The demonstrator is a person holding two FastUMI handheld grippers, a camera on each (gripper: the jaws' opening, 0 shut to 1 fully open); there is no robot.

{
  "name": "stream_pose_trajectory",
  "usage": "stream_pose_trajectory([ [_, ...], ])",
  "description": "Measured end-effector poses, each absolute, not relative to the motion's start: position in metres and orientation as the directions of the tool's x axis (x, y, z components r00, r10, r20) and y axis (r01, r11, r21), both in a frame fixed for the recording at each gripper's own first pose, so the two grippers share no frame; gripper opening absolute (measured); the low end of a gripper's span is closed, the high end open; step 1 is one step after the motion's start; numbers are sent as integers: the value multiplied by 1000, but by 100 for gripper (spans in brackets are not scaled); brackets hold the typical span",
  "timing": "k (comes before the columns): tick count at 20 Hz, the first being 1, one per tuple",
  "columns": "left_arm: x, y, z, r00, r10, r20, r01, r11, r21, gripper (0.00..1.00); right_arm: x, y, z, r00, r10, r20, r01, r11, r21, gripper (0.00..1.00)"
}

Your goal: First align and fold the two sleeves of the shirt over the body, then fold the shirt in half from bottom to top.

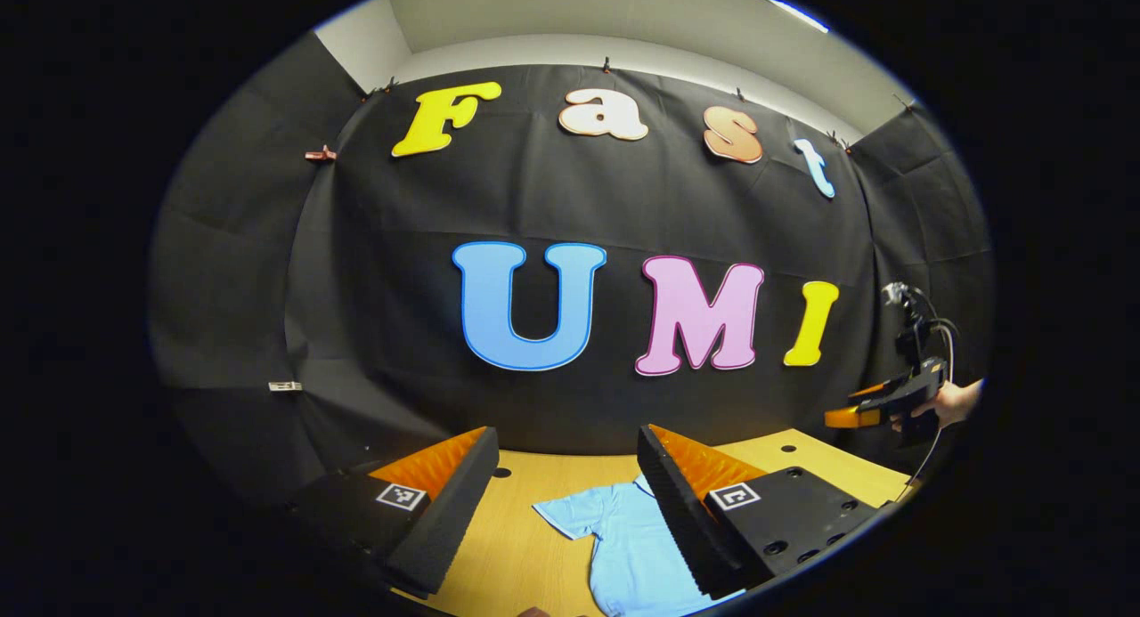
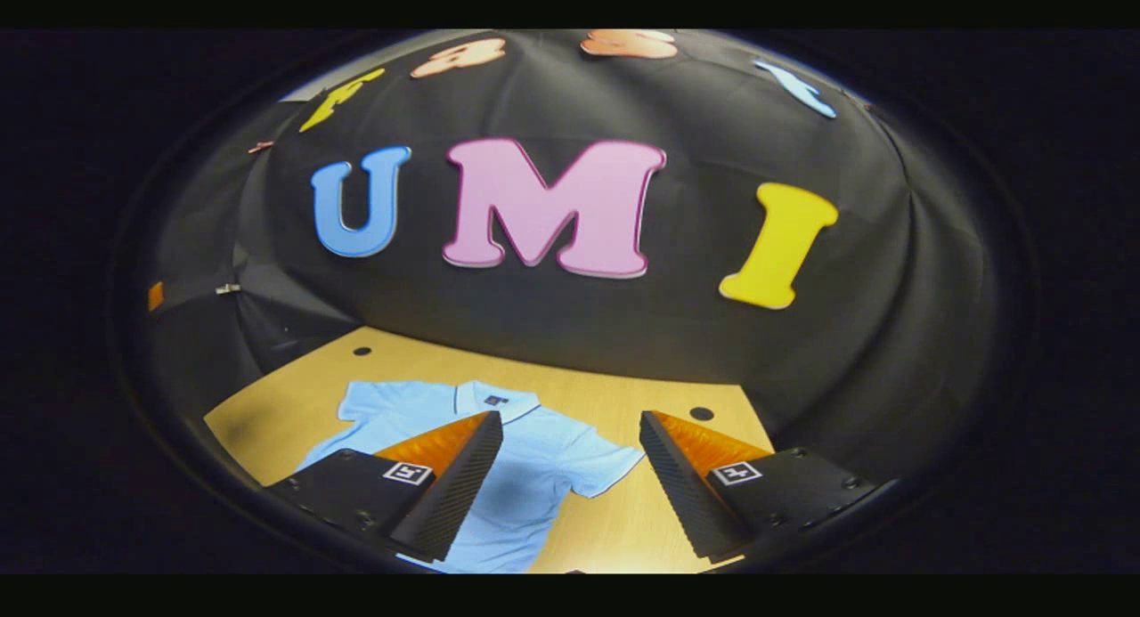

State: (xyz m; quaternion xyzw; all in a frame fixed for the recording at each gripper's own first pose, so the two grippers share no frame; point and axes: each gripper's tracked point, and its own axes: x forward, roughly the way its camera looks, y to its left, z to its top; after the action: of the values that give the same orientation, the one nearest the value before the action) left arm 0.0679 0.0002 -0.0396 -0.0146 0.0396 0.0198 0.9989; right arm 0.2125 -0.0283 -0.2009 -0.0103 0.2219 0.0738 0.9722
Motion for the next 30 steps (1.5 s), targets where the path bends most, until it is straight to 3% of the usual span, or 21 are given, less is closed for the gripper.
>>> stream_pose_trajectory([
  [6,123,-47,-80,977,74,-199,-85,995,-49,100,297,-49,-339,760,210,-615,-160,978,136,98],
  [11,160,-85,-99,961,119,-250,-129,991,-26,100,331,-80,-449,662,184,-727,-124,983,137,99],
  [12,165,-94,-104,959,104,-263,-114,993,-26,99,332,-82,-459,645,177,-743,-109,984,139,94],
  [13,168,-103,-107,958,82,-274,-92,996,-23,99,332,-85,-470,631,172,-757,-94,985,145,99],
  [15,171,-110,-111,955,45,-293,-47,999,0,100,322,-89,-491,574,153,-804,-63,988,143,100],
  [16,172,-107,-112,954,41,-297,-37,999,17,99,335,-90,-493,607,139,-782,-76,990,117,100],
  [17,172,-104,-109,955,39,-295,-33,999,27,99,328,-88,-493,583,152,-798,-87,988,125,100],
  [20,169,-90,-117,949,55,-309,-50,998,24,98,332,-79,-488,594,141,-792,-37,988,149,7],
  [21,167,-86,-119,947,62,-314,-59,998,17,98,332,-75,-487,583,147,-799,-15,985,171,16],
  [24,163,-72,-121,946,77,-315,-81,997,0,98,340,-60,-452,643,200,-739,-34,972,233,2],
  [26,162,-61,-122,945,90,-314,-93,996,5,98,346,-38,-414,691,261,-674,-80,954,288,2],
  [27,160,-56,-124,944,96,-315,-97,995,12,98,345,-23,-396,703,298,-646,-102,941,324,7],
  [29,159,-46,-131,940,110,-323,-105,994,32,98,342,2,-376,708,342,-618,-134,924,358,2],
  [30,160,-41,-137,938,115,-327,-111,993,30,98,339,15,-372,703,363,-611,-157,918,365,7],
])
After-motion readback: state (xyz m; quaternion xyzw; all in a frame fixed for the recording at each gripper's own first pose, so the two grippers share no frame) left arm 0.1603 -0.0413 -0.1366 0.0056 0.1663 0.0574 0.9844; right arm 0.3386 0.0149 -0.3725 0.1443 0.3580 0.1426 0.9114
